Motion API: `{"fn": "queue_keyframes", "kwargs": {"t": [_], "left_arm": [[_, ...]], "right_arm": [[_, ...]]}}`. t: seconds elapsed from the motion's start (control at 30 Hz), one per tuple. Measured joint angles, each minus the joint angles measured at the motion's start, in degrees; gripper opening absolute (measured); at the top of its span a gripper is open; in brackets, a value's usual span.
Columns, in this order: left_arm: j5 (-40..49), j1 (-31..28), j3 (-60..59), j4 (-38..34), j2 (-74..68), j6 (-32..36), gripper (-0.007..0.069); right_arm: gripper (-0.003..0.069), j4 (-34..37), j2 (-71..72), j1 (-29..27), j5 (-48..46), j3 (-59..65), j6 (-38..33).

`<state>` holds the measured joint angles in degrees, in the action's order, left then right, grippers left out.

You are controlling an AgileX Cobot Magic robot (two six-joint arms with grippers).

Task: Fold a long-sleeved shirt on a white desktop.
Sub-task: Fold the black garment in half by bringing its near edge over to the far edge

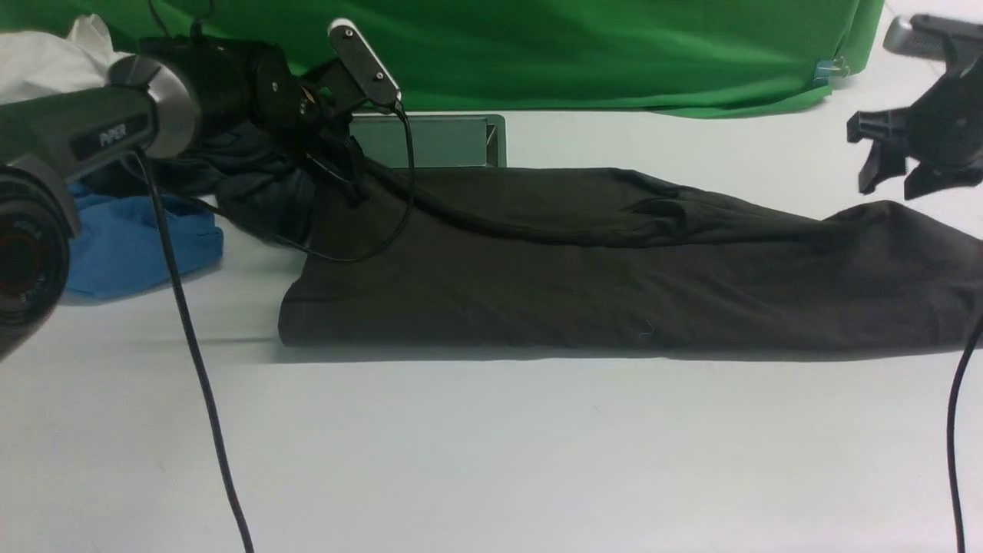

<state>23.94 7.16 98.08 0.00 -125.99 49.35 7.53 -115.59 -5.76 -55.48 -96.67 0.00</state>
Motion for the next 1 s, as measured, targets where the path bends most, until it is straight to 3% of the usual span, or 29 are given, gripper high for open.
{"fn": "queue_keyframes", "kwargs": {"t": [0.1,0.2,0.27,0.4,0.47,0.6,0.87,1.0], "left_arm": [[-4.0,0.0,0.08,0.59,0.11,-0.28,0.033],[-5.59,0.0,0.2,1.43,0.51,-4.05,0.0335],[-5.21,0.0,0.2,1.66,0.94,-6.37,0.031],[2.09,0.06,0.2,1.24,6.21,-12.06,0.0085],[6.28,0.17,0.2,-1.73,9.51,-12.67,0.0032],[11.11,1.02,-1.31,-6.2,14.93,-12.92,0.0018],[13.55,6.46,-9.33,-5.82,20.5,-12.87,0.0018],[13.6,11.13,-14.15,-6.23,21.83,-13.65,0.0018]], "right_arm": [[0.0093,0.53,2.13,5.11,-3.42,-0.23,-6.5],[0.0033,2.93,2.14,11.14,-3.12,1.02,-14.46],[0.0029,3.55,1.77,13.25,-2.42,1.64,-16.38],[0.0027,5.16,-1.92,18.37,1.57,2.73,-19.46],[0.0026,5.65,-3.96,18.34,3.65,2.73,-19.52],[0.0026,5.7,-7.76,17.64,6.52,2.73,-19.87],[0.0026,6.08,-9.89,16.01,16.4,2.73,-20.42],[0.0026,6.03,-11.21,14.83,25.99,2.73,-20.37]]}}
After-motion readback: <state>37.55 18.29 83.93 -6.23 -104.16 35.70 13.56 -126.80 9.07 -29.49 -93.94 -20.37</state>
